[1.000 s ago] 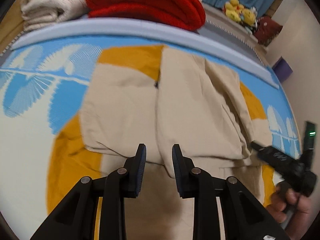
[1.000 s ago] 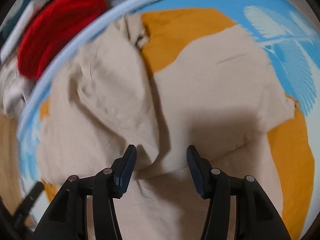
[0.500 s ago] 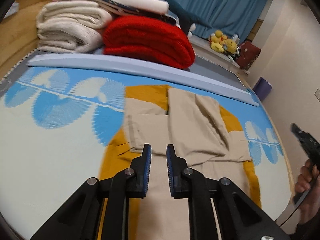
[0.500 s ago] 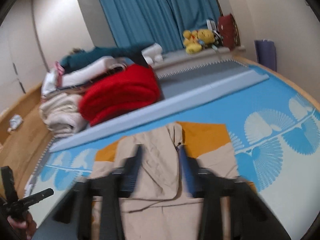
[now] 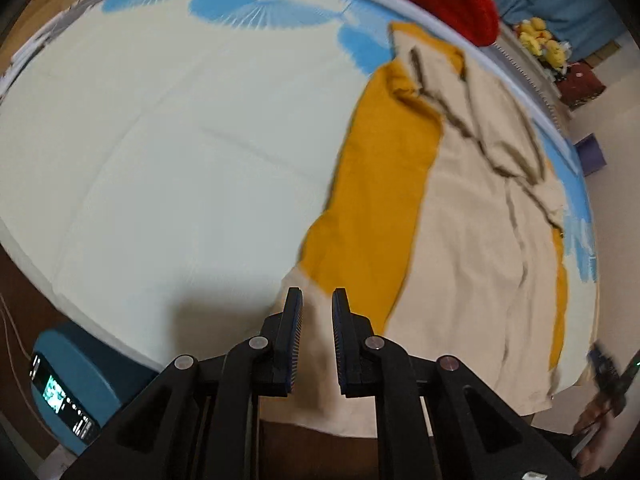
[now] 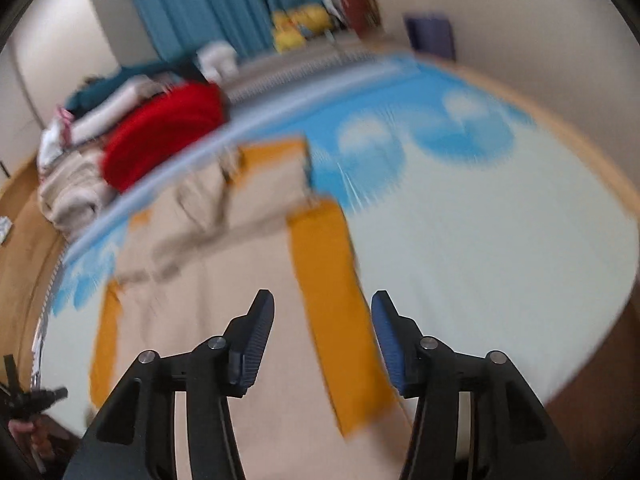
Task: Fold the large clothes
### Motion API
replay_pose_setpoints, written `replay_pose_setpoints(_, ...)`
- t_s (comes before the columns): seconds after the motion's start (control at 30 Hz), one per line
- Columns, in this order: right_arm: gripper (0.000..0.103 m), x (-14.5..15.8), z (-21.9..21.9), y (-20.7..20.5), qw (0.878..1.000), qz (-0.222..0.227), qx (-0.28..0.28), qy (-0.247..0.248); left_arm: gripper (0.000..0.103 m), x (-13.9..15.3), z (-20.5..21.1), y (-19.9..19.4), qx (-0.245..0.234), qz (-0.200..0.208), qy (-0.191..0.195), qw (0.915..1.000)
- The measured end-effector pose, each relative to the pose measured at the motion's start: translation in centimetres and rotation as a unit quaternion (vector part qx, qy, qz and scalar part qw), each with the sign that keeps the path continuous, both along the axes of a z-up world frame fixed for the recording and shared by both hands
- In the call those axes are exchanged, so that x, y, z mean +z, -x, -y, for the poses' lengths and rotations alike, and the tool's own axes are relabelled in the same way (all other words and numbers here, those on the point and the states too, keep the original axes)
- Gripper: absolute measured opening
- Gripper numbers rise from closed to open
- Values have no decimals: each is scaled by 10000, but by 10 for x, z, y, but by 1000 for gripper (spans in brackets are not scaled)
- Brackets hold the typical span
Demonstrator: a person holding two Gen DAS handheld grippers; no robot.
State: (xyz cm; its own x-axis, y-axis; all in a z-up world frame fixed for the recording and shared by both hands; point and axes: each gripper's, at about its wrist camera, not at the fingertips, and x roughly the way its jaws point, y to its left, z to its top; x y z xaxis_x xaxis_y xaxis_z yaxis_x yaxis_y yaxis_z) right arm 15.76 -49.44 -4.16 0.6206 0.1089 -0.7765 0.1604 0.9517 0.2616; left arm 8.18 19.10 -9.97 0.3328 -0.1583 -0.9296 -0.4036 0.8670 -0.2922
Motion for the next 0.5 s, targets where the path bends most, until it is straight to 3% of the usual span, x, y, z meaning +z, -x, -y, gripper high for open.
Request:
replay_pose_setpoints(0.1, 52, -50, 14, 12, 9956, -940, -23, -63, 14, -17, -6, 6, 42, -322, 62, 9995)
replay_pose_setpoints(0.2, 52, -79, 10, 19, 9891, -1439, 188, 244, 18, -33, -9, 9, 183, -576, 312, 9977)
replay_pose_setpoints(0.33, 52, -106, 20, 29, 9799, -1990, 52, 84, 27, -48, -10, 11, 263, -902, 336, 9950)
replay_pose_setpoints(0.5, 52, -123, 24, 37, 9747, -2236, -21, 42, 34, -61, -5, 13, 175, -1153, 255, 9928)
